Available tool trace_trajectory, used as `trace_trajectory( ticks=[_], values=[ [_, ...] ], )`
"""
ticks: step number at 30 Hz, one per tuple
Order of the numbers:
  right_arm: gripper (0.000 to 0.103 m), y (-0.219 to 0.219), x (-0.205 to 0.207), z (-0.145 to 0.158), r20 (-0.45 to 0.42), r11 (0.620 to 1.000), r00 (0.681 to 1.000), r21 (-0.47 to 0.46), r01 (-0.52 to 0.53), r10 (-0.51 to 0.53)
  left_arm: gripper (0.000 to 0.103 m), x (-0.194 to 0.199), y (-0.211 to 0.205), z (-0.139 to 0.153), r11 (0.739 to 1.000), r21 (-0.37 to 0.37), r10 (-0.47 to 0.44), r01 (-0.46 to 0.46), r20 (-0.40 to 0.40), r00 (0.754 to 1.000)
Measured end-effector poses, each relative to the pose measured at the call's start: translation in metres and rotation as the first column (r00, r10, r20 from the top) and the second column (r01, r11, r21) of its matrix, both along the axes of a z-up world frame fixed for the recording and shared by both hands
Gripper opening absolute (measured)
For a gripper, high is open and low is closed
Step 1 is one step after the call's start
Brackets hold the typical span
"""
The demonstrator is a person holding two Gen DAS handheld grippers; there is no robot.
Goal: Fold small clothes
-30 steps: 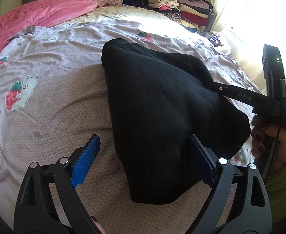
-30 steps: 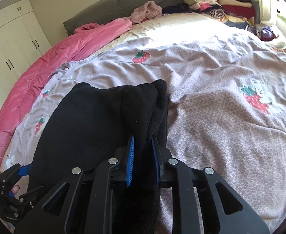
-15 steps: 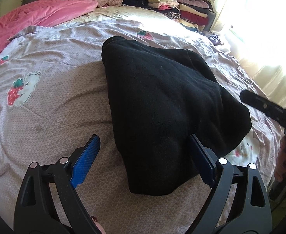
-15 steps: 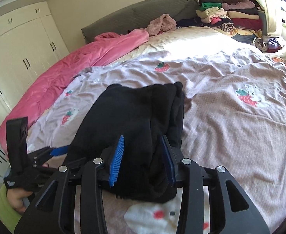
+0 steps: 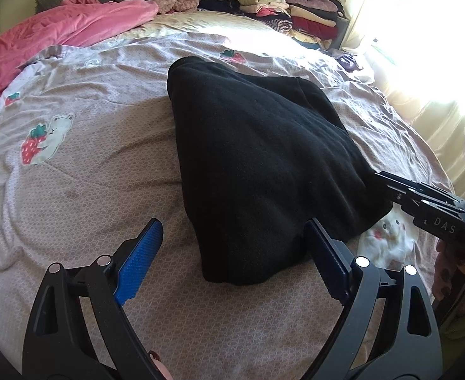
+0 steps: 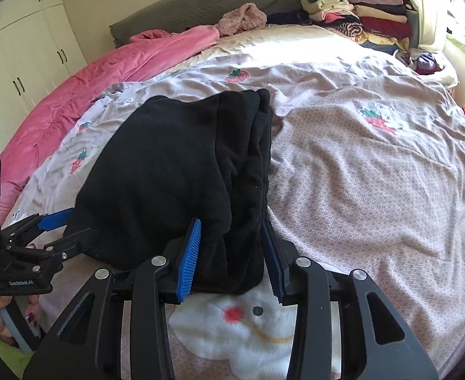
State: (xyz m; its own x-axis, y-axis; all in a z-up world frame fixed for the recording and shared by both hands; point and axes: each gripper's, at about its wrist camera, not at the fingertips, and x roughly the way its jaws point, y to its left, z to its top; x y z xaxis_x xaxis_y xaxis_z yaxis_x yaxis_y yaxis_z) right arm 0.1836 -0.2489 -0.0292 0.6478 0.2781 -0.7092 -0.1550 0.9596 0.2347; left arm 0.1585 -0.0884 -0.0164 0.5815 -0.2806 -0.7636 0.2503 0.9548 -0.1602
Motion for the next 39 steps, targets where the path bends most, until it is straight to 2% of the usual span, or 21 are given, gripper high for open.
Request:
trace_trajectory(
  ticks=[3, 6, 10, 13, 27, 33, 39],
  values=[
    [0.061, 0.001, -0.008, 0.008, 0.022, 0.999, 1.000, -0.031, 0.010, -0.009, 0.084, -0.005, 0.002, 0.005, 1.000, -0.002, 0.005, -0.005, 0.011, 1.000],
    [0.064, 0.000, -0.019, 0.015, 0.045, 0.999, 0.999, -0.043, 0.015, -0.013, 0.084, -0.011, 0.004, 0.012, 1.000, -0.001, 0.005, -0.005, 0.030, 1.000],
    [0.086, -0.001, -0.038, 0.029, 0.112, 0.997, 0.993, -0.060, 0.039, -0.032, 0.090, -0.020, 0.007, 0.023, 1.000, 0.001, 0.015, -0.015, 0.062, 0.998],
    [0.097, 0.000, -0.053, 0.039, 0.166, 0.995, 0.985, -0.083, 0.058, -0.044, 0.094, -0.029, 0.012, 0.032, 1.000, -0.005, 0.026, -0.026, 0.083, 0.996],
    [0.098, 0.008, -0.104, 0.061, 0.304, 0.992, 0.951, -0.088, 0.090, -0.060, 0.094, -0.080, 0.032, 0.053, 0.998, 0.004, 0.063, -0.065, 0.171, 0.983],
    [0.098, 0.011, -0.120, 0.056, 0.292, 0.992, 0.954, -0.082, 0.094, -0.066, 0.094, -0.091, 0.043, 0.046, 0.997, 0.014, 0.078, -0.081, 0.154, 0.985],
    [0.098, 0.024, -0.132, 0.034, 0.245, 0.990, 0.967, -0.096, 0.103, -0.076, 0.094, -0.101, 0.046, 0.027, 0.996, 0.037, 0.080, -0.085, 0.119, 0.990]
  ],
)
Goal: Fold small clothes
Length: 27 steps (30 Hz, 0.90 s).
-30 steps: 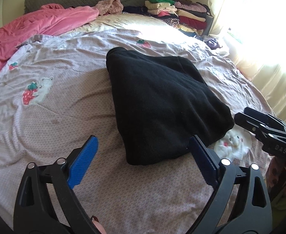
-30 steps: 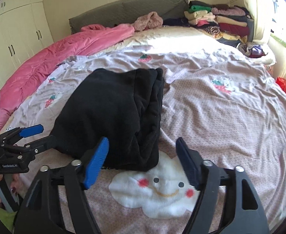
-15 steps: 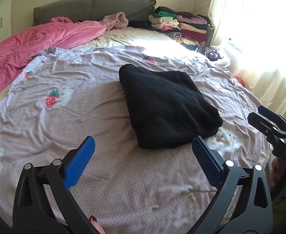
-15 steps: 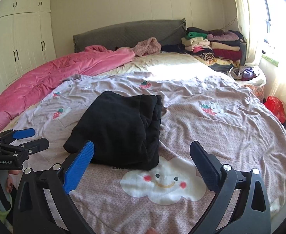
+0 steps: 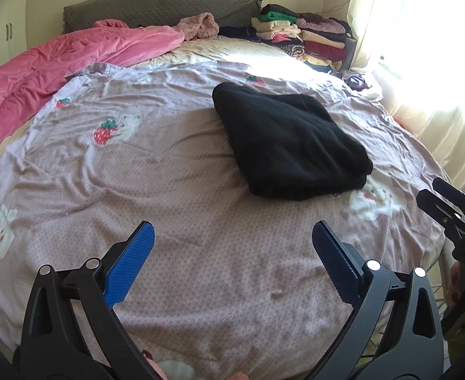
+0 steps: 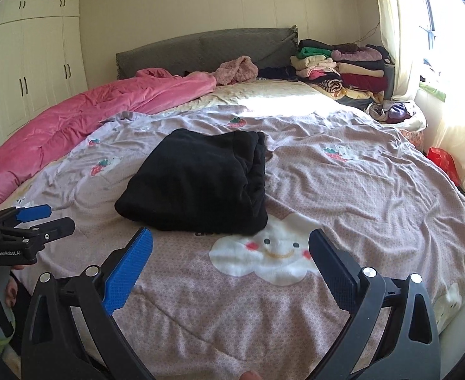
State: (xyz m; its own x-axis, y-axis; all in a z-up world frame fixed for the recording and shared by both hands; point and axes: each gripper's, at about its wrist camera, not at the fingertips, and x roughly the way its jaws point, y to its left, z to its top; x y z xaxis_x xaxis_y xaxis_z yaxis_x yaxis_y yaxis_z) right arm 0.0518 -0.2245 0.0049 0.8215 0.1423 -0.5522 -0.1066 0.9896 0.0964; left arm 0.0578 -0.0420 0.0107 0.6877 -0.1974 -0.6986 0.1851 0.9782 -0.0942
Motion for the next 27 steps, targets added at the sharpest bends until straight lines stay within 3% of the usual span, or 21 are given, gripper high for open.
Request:
trace_trajectory(
  ticks=[7, 27],
  values=[
    [0.098, 0.007, 0.001, -0.020, -0.056, 0.999, 0.998, 0.021, 0.041, -0.040, 0.094, -0.004, 0.004, -0.006, 1.000, 0.008, 0.017, -0.016, -0.011, 1.000],
    [0.098, 0.013, -0.006, -0.029, -0.098, 0.998, 0.994, 0.030, 0.047, -0.043, 0.094, -0.006, 0.005, -0.005, 1.000, -0.008, 0.018, -0.018, -0.017, 1.000]
  ],
)
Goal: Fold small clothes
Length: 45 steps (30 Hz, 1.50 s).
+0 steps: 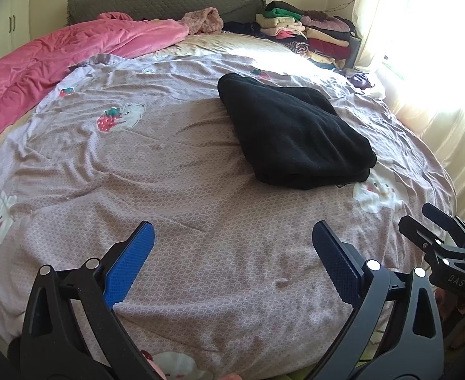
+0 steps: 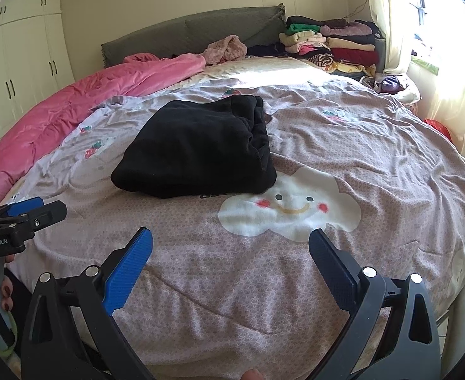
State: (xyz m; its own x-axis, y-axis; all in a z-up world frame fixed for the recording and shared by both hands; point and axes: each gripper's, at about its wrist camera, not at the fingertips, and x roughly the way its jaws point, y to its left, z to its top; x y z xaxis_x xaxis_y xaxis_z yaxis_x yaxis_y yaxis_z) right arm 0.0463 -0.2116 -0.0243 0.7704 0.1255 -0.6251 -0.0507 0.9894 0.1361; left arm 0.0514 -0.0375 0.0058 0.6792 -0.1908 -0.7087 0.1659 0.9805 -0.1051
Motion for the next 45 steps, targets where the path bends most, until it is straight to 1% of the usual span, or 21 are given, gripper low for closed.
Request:
trace_trajectory(
  ticks=[10, 21, 45],
  values=[
    [0.098, 0.0020, -0.0021, 0.0036, 0.010, 1.000, 1.000, -0.007, -0.010, 0.010, 0.094, -0.0010, 0.0005, 0.0019, 1.000, 0.007, 0.010, -0.010, 0.005, 1.000],
    [0.098, 0.0000, -0.0019, 0.0061, 0.010, 1.000, 1.000, 0.000, -0.015, 0.015, 0.094, 0.0004, 0.0034, 0.0011, 1.000, 0.017, 0.021, -0.021, -0.007, 1.000],
    [0.098, 0.0045, -0.0024, 0.0074, 0.008, 1.000, 1.000, -0.010, -0.024, 0.025, 0.094, 0.0006, 0.0047, 0.0010, 1.000, 0.013, 0.020, -0.020, -0.008, 1.000]
  ],
)
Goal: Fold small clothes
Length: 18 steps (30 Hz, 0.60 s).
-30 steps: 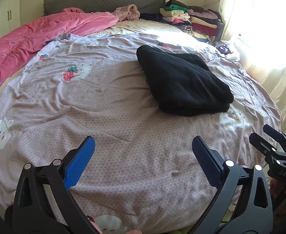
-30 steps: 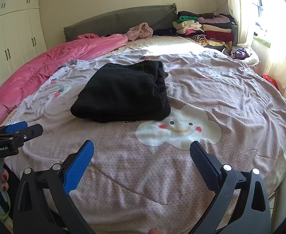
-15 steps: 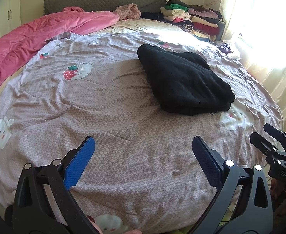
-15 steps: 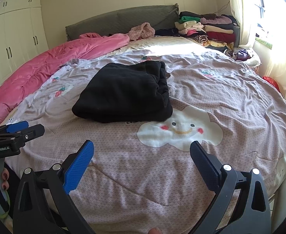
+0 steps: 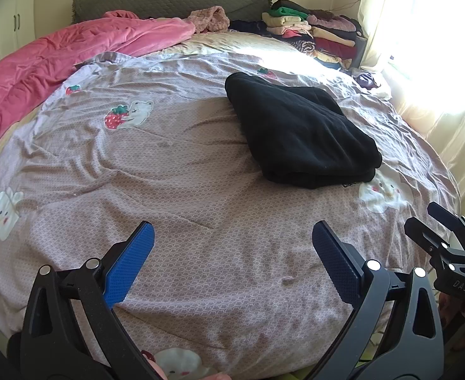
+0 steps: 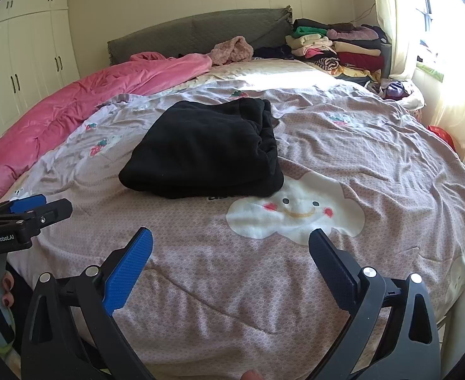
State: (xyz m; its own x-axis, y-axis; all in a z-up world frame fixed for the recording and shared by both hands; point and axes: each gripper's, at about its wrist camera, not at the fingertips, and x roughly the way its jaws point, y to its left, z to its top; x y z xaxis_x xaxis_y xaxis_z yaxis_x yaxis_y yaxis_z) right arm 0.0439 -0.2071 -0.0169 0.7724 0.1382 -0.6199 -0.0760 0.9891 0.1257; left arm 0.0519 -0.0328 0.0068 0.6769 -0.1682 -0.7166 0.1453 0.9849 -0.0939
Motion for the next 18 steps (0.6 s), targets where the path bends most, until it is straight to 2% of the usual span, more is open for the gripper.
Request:
trace_trajectory(
  ticks=[18],
  values=[
    [0.098, 0.0031, 0.0002, -0.0009, -0.001, 1.000, 1.000, -0.001, -0.003, 0.003, 0.094, -0.0003, 0.0011, 0.0002, 1.000, -0.001, 0.000, 0.000, 0.000, 1.000]
  ],
)
